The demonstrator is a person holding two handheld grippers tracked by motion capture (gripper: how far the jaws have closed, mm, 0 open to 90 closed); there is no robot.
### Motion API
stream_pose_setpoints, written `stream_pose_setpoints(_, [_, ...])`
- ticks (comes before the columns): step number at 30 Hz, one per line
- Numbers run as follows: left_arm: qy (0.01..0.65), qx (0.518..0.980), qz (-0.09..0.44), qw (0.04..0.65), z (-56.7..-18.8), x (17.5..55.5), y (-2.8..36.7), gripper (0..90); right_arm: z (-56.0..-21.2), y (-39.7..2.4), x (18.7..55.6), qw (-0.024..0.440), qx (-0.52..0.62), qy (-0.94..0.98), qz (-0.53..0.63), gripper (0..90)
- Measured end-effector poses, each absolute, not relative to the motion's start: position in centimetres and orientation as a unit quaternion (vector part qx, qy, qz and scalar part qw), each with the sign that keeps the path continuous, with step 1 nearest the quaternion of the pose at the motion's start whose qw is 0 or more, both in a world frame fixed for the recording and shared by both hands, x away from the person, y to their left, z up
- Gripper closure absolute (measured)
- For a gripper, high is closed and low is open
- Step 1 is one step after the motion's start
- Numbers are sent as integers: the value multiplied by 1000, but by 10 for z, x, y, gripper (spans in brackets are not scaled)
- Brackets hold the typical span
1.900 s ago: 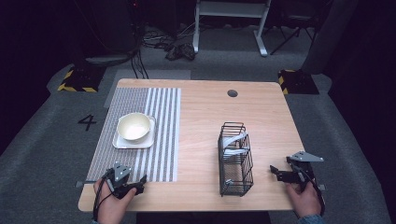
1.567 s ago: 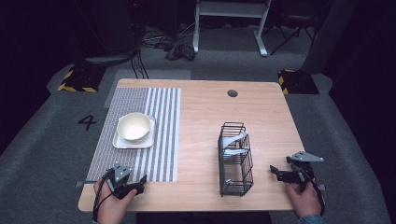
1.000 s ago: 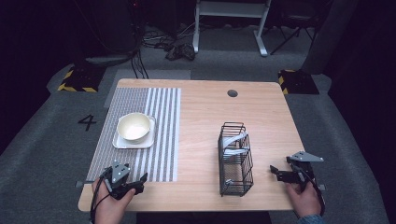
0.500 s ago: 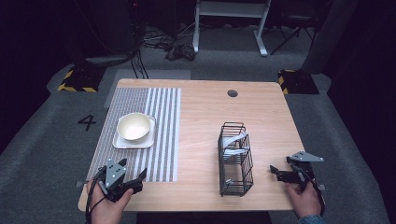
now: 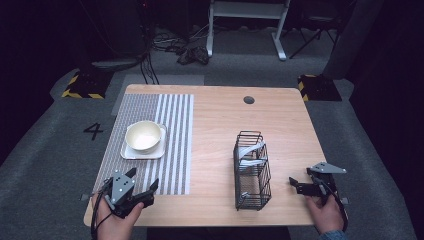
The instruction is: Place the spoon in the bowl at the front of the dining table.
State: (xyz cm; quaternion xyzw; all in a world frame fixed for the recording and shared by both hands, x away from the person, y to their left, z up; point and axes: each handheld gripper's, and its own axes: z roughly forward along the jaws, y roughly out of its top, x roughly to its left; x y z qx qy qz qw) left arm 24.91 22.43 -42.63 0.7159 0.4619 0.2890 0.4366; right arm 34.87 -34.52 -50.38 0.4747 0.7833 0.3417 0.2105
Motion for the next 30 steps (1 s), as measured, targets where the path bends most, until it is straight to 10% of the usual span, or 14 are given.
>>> stream_pose_setpoints(30, [355,751,245,500,-401,282,146,237,-504,-344,349,214,480,780,340,145])
